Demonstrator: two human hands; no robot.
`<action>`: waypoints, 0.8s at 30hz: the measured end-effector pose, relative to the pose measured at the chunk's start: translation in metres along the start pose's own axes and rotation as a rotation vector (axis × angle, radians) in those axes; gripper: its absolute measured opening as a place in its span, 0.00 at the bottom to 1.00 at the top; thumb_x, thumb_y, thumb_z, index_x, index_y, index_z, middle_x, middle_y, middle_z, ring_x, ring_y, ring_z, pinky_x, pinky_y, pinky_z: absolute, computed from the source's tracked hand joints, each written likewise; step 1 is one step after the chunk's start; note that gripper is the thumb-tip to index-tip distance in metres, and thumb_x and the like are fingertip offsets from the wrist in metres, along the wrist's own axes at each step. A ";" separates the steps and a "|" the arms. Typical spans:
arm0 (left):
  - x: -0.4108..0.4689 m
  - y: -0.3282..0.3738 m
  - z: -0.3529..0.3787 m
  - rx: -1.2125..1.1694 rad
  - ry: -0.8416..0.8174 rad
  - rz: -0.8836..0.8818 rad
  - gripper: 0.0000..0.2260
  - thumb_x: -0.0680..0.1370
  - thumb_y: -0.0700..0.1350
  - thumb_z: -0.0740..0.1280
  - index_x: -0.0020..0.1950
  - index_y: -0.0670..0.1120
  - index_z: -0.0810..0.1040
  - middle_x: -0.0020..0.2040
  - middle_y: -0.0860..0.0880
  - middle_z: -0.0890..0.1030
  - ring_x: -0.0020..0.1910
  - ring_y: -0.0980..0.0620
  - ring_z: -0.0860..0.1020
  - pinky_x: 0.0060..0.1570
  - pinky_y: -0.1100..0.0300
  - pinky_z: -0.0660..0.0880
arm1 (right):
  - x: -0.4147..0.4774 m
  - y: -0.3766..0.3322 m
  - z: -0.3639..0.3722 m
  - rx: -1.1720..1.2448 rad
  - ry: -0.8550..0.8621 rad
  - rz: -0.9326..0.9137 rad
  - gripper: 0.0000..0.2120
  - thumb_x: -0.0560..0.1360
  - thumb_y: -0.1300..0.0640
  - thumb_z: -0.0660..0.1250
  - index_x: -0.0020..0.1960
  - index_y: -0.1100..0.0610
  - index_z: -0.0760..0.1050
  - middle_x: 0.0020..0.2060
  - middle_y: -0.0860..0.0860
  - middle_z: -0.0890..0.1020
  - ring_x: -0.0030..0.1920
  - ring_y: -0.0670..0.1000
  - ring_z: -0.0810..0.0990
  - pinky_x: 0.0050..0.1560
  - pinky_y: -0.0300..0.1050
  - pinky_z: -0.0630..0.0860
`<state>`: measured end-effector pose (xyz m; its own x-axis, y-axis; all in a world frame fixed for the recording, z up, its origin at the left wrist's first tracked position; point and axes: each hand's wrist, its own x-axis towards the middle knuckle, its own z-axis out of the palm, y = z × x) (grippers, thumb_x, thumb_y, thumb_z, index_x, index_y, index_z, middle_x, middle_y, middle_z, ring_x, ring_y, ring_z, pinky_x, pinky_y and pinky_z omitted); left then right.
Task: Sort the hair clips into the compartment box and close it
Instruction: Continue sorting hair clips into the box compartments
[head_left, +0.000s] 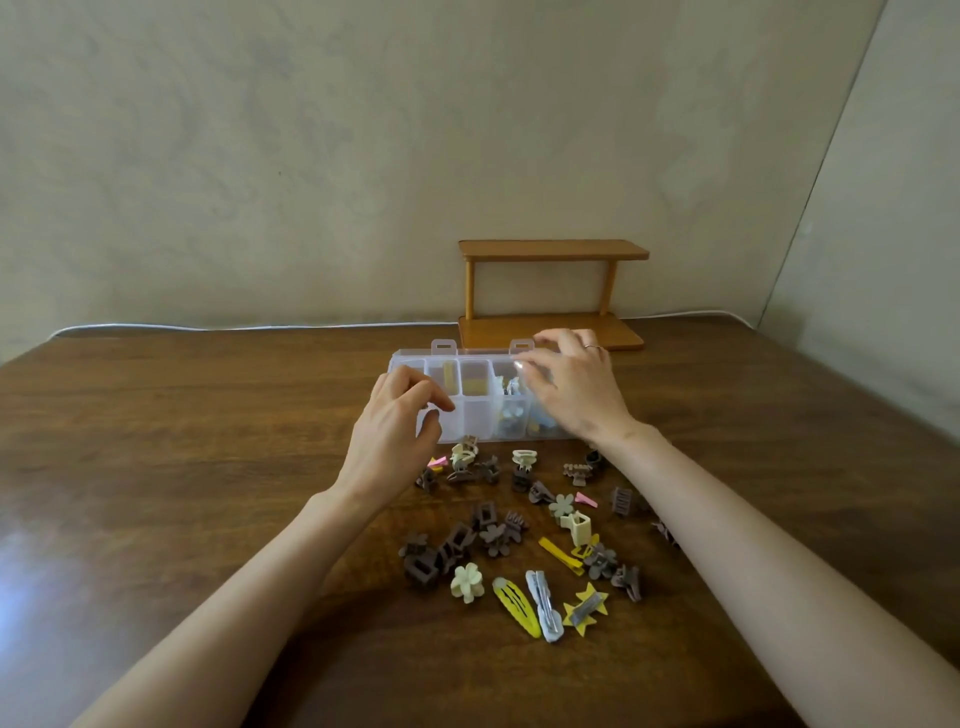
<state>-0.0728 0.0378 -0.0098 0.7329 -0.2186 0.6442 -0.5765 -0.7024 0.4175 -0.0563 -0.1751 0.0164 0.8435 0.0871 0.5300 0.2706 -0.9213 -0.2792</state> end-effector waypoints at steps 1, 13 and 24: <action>0.000 0.000 -0.001 0.006 0.004 0.001 0.07 0.75 0.36 0.64 0.47 0.47 0.78 0.49 0.54 0.71 0.51 0.58 0.68 0.43 0.65 0.70 | -0.005 0.000 -0.003 0.031 0.084 -0.007 0.11 0.77 0.52 0.61 0.52 0.51 0.81 0.56 0.51 0.76 0.59 0.53 0.68 0.60 0.51 0.66; -0.004 0.003 0.003 0.118 -0.275 0.052 0.05 0.77 0.47 0.65 0.51 0.49 0.77 0.49 0.54 0.76 0.49 0.56 0.71 0.43 0.61 0.72 | -0.054 0.014 -0.035 0.207 -0.347 -0.001 0.01 0.71 0.52 0.71 0.41 0.45 0.80 0.43 0.41 0.79 0.47 0.40 0.73 0.50 0.41 0.70; -0.011 0.037 0.000 -0.146 -0.377 0.265 0.06 0.74 0.51 0.67 0.46 0.50 0.75 0.46 0.56 0.73 0.46 0.59 0.71 0.43 0.67 0.70 | -0.073 0.016 -0.042 -0.018 -0.494 -0.004 0.04 0.70 0.47 0.72 0.42 0.43 0.77 0.45 0.41 0.77 0.48 0.43 0.70 0.53 0.42 0.63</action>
<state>-0.1023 0.0142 -0.0009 0.6180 -0.6268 0.4744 -0.7861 -0.4927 0.3731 -0.1329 -0.2124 0.0064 0.9629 0.2555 0.0864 0.2694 -0.9268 -0.2616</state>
